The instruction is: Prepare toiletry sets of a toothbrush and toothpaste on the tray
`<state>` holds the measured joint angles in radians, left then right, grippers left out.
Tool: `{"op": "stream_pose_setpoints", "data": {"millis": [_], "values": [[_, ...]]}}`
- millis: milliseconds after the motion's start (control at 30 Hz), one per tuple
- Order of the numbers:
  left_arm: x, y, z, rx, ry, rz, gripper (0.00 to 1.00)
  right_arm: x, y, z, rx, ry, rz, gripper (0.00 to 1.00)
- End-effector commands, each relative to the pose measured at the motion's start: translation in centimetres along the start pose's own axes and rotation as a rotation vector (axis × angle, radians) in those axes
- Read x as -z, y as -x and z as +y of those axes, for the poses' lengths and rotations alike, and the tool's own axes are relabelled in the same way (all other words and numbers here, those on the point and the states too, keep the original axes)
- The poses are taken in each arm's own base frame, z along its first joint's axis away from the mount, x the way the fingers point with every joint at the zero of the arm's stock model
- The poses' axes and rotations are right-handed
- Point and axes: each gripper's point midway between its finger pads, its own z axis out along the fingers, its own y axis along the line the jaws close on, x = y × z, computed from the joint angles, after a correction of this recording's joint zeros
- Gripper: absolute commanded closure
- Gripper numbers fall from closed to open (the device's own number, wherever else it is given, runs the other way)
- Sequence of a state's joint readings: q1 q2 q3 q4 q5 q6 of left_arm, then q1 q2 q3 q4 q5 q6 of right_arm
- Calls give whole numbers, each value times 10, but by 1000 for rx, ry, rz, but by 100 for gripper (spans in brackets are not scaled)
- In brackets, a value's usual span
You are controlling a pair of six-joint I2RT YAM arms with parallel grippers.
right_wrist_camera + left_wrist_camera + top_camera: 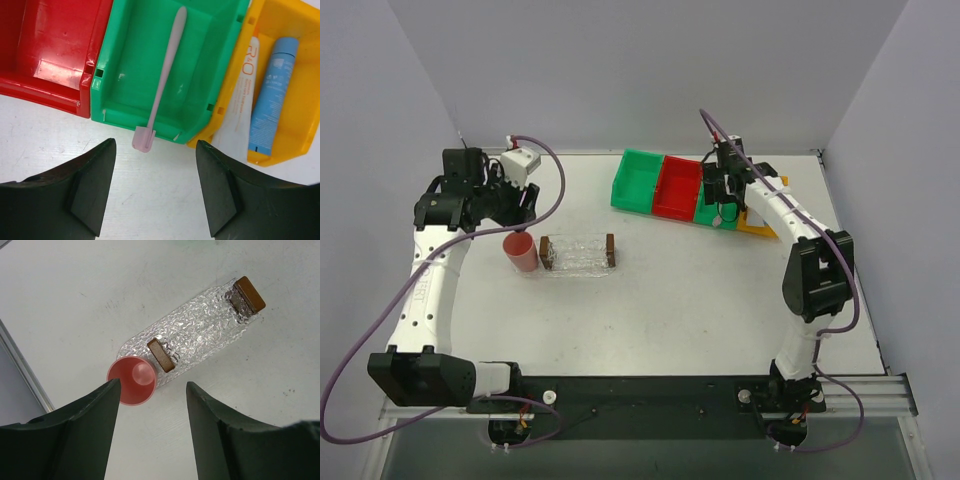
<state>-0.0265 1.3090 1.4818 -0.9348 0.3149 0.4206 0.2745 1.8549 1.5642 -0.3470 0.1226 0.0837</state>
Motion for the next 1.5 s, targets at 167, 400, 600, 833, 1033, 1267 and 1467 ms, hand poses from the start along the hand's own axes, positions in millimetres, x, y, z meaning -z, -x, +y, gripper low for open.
{"op": "stream_pose_setpoints", "data": {"millis": [167,400,600,833,1033,1267,1467], "values": [[10,14,1,-13,43,-79,35,-17,4,6,-2,-13,5,42],[10,12,-2,-34,49,-104,35,-7,0,-1,7,-30,1,43],[6,9,-2,-45,47,-104,35,11,0,-21,-13,-58,-22,43],[1,6,-5,-57,39,-104,35,21,-9,-49,-40,-89,-18,43],[-3,3,-5,-62,35,-100,35,11,-20,-69,-77,-101,24,43],[-4,2,-6,-63,32,-96,35,-6,-32,-84,-132,-91,79,43],[-6,1,-7,-61,26,-92,35,-16,-36,-88,-139,-87,103,43]]}}
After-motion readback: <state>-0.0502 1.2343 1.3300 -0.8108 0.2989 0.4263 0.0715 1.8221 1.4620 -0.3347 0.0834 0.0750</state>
